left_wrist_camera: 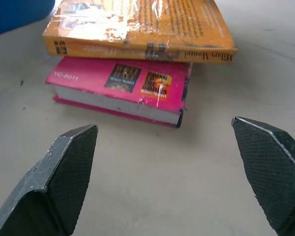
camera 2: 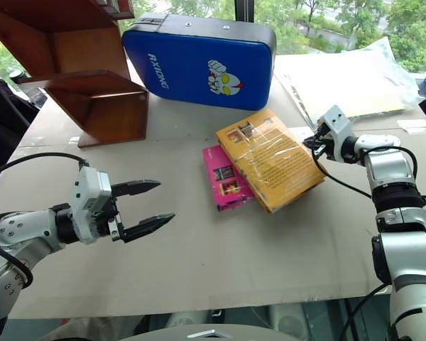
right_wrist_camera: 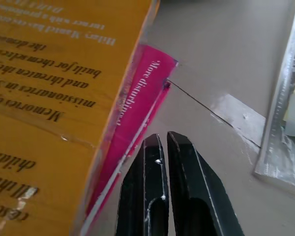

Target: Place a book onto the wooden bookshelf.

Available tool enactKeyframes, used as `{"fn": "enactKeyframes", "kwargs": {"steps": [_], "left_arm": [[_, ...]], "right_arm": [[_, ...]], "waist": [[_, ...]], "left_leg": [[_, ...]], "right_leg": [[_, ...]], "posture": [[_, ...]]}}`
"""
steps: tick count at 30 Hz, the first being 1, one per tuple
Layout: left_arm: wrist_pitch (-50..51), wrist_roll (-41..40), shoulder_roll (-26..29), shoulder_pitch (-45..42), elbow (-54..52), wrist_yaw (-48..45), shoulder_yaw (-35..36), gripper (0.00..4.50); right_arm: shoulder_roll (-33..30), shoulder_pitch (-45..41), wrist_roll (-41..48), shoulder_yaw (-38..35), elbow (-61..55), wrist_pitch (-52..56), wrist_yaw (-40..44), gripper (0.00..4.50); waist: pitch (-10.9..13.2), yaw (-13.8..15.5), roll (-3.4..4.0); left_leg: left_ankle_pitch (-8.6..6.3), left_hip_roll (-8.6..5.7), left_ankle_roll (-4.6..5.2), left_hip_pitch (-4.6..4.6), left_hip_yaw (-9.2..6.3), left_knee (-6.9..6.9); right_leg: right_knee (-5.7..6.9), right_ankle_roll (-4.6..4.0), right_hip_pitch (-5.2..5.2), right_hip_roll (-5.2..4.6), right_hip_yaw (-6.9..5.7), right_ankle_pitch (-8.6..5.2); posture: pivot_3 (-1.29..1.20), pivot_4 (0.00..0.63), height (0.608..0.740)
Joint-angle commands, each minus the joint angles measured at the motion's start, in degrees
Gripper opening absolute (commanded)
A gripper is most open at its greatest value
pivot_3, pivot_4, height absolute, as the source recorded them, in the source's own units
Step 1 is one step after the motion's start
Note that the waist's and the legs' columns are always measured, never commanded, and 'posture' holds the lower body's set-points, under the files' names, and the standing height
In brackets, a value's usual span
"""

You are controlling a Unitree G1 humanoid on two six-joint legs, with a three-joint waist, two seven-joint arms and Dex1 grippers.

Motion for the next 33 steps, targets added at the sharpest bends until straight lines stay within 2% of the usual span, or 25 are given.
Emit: {"fn": "enactKeyframes", "kwargs": {"steps": [1, 14, 26, 33], "left_arm": [[-0.5, -0.2, 0.4, 1.4, -2.1, -0.4, 3.1, 4.5], [-2.3, -1.4, 0.0, 4.2, -0.4, -5.1, 7.5, 4.5], [-3.1, -0.6, -0.4, 6.1, 1.1, -6.2, 7.8, 4.5], [-2.2, -1.4, -1.2, 7.2, 0.9, -5.4, 7.9, 4.5]], "right_arm": [[1.0, 0.7, 1.5, 0.4, -6.9, 3.0, 1.1, 0.03], [4.8, 5.0, 4.1, 2.5, -23.1, 12.7, 0.5, 0.03], [8.3, 5.0, 4.6, 4.4, -25.7, 13.7, -0.7, 0.03], [8.1, 5.7, 5.2, 3.2, -26.1, 13.9, -1.6, 0.03]], "waist": [[0.0, 0.0, 0.0], [0.0, 0.0, 0.0], [0.0, 0.0, -0.01], [0.0, 0.0, -0.01]], "left_leg": [[0.0, 0.01, 0.0, 0.01, 0.0, 0.0], [0.0, 0.0, 0.0, 0.04, 0.04, 0.04], [0.0, 0.0, -0.01, 0.05, 0.06, 0.04], [0.0, 0.0, -0.01, 0.05, 0.06, 0.04]], "right_leg": [[0.0, 0.0, 0.0, 0.02, 0.0, 0.0], [0.07, -0.01, -0.02, 0.03, 0.01, 0.01], [0.11, -0.01, -0.06, 0.04, 0.02, 0.01], [0.11, -0.01, -0.07, 0.04, 0.02, 0.01]], "posture": [[0.0, 0.15, 0.74], [0.0, 0.15, 0.74], [0.0, 0.15, 0.74], [0.0, 0.15, 0.74]]}}
